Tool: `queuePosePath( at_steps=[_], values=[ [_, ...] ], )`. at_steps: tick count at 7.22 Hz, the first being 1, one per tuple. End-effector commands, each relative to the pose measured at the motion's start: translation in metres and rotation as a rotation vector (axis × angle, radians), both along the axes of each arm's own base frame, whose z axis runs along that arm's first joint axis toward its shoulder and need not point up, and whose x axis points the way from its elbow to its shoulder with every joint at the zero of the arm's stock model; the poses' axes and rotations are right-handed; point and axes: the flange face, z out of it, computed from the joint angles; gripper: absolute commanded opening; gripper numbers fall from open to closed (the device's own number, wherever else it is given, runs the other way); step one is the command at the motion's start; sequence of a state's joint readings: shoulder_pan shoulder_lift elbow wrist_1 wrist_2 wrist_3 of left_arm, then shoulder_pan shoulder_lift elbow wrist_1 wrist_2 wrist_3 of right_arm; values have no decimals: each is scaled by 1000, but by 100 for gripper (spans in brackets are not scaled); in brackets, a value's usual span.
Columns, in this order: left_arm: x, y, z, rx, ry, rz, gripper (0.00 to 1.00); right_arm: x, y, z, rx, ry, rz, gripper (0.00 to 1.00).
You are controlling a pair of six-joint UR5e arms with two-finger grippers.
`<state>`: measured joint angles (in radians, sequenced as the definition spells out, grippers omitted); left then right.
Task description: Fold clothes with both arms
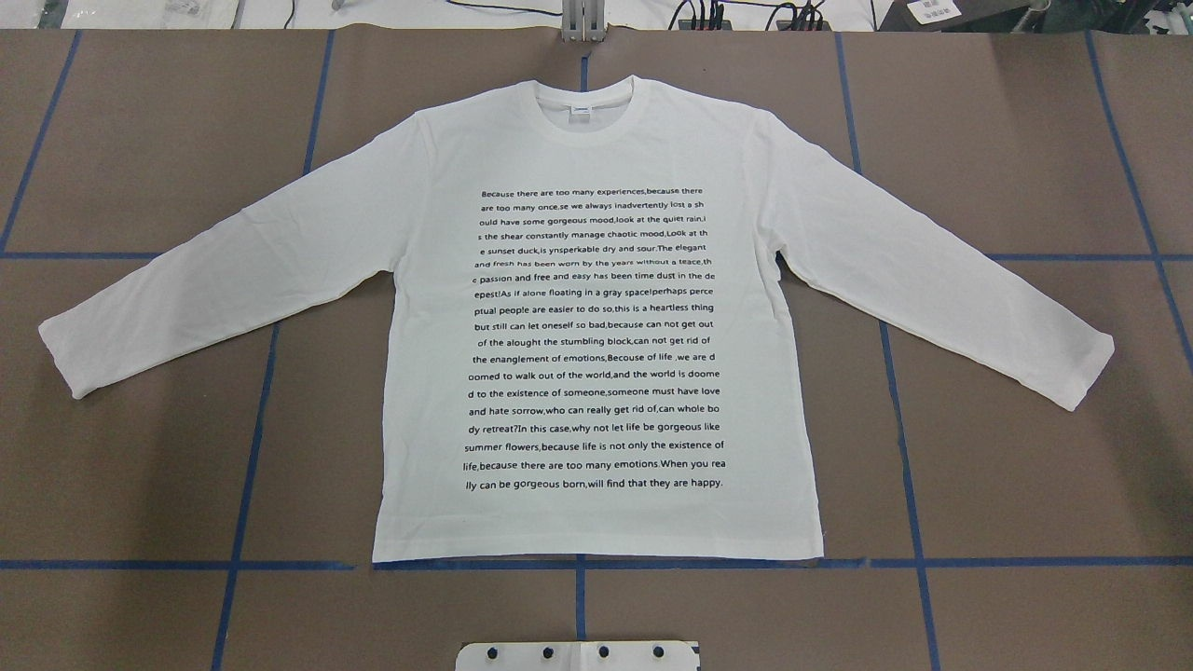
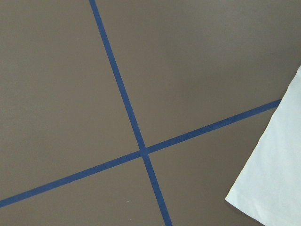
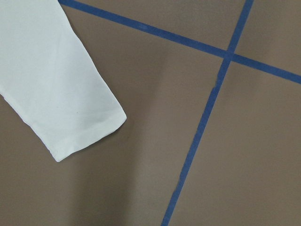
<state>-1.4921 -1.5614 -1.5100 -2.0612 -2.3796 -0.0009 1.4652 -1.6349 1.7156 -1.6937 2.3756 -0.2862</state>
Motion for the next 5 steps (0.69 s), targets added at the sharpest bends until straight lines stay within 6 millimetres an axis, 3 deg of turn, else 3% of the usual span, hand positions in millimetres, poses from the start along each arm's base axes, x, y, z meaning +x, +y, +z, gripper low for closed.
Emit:
queuePosePath(
  at_steps=[1, 3, 4, 5],
  values=[
    [1, 2, 4, -6, 1, 4, 100, -1, -11, 7, 45, -16, 90, 100],
    [5, -3, -1, 2, -5, 10, 100, 0, -12, 20, -44, -7, 254, 100],
    [7, -3, 0, -15, 14, 14, 100, -1, -18, 11, -47, 2, 280, 100],
    [7, 5, -14, 15, 21, 16, 100, -7, -18, 12, -56, -2, 270, 100]
  ],
)
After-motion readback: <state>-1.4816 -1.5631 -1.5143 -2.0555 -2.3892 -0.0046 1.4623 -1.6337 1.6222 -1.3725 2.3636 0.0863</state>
